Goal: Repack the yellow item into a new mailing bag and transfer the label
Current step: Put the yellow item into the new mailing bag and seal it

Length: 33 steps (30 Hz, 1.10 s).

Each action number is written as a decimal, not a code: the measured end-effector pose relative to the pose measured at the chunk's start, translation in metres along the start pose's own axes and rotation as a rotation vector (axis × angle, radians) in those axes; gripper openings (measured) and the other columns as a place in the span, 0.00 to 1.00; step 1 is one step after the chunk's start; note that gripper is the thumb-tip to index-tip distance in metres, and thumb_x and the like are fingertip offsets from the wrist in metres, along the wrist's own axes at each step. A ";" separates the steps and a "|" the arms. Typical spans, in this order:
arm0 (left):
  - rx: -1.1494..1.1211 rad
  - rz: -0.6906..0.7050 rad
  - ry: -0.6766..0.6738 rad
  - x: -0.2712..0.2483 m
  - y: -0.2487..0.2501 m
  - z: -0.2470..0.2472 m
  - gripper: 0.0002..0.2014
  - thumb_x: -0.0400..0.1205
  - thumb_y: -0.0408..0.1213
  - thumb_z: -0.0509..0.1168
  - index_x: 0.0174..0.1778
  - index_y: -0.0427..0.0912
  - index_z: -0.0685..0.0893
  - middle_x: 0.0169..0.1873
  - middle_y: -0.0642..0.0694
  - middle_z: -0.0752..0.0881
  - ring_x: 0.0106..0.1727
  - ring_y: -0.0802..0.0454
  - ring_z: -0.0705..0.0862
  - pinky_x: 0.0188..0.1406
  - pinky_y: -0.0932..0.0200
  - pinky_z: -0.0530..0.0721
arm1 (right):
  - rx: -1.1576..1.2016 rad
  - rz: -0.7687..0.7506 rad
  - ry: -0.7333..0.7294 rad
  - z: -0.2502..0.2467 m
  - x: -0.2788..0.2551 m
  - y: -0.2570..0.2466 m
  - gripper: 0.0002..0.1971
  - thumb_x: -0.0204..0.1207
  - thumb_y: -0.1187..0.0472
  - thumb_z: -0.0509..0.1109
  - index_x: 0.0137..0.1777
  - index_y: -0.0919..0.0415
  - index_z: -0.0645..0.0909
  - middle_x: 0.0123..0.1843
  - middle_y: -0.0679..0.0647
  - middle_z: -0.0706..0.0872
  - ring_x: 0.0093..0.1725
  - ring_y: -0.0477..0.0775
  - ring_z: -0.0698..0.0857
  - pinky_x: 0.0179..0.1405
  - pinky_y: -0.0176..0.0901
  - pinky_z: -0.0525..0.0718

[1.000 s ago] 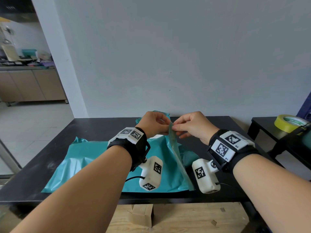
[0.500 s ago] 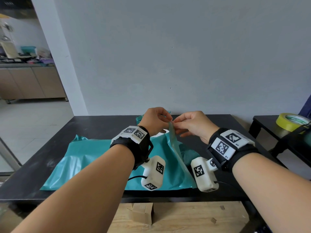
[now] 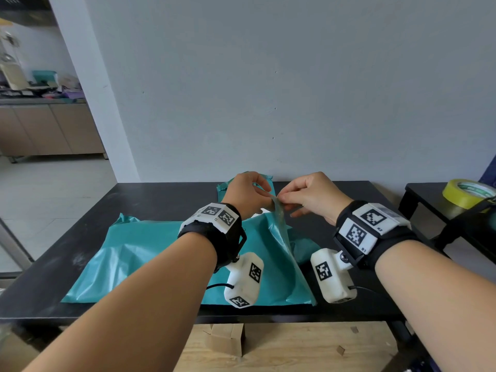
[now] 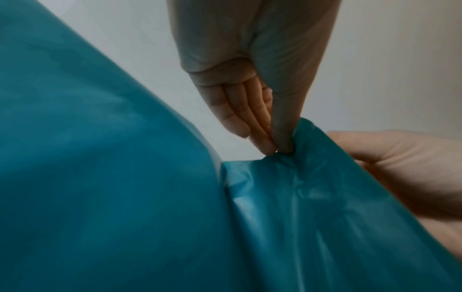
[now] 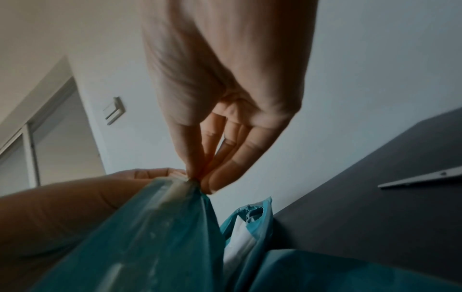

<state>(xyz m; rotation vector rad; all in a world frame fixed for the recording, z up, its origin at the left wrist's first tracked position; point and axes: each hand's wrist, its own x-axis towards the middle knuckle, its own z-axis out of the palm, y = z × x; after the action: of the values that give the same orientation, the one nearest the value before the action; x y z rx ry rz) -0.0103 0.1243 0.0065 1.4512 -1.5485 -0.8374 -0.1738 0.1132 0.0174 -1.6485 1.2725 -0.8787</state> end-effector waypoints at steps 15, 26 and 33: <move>-0.123 -0.152 -0.195 0.000 -0.003 0.007 0.09 0.77 0.29 0.72 0.50 0.28 0.86 0.42 0.33 0.89 0.40 0.46 0.89 0.51 0.49 0.90 | -0.091 -0.071 0.002 0.005 0.004 0.007 0.02 0.73 0.70 0.75 0.44 0.69 0.87 0.38 0.60 0.89 0.35 0.51 0.88 0.37 0.45 0.91; -0.205 -0.149 -0.193 0.007 -0.005 0.014 0.06 0.82 0.30 0.66 0.39 0.38 0.81 0.31 0.43 0.86 0.25 0.59 0.87 0.35 0.64 0.90 | -0.082 -0.042 0.022 0.002 0.007 0.010 0.04 0.80 0.70 0.67 0.46 0.69 0.84 0.40 0.63 0.88 0.34 0.56 0.88 0.35 0.40 0.90; -0.183 -0.137 0.118 0.026 -0.006 -0.002 0.12 0.84 0.24 0.57 0.35 0.39 0.77 0.31 0.37 0.84 0.23 0.52 0.87 0.33 0.57 0.90 | 0.030 0.123 -0.135 -0.001 -0.005 0.003 0.19 0.77 0.45 0.70 0.55 0.61 0.81 0.38 0.60 0.89 0.31 0.54 0.89 0.29 0.43 0.86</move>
<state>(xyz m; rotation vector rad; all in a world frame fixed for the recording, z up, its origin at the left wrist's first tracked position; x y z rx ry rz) -0.0058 0.0979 0.0055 1.4567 -1.2623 -0.9313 -0.1774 0.1169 0.0146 -1.5610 1.2464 -0.6970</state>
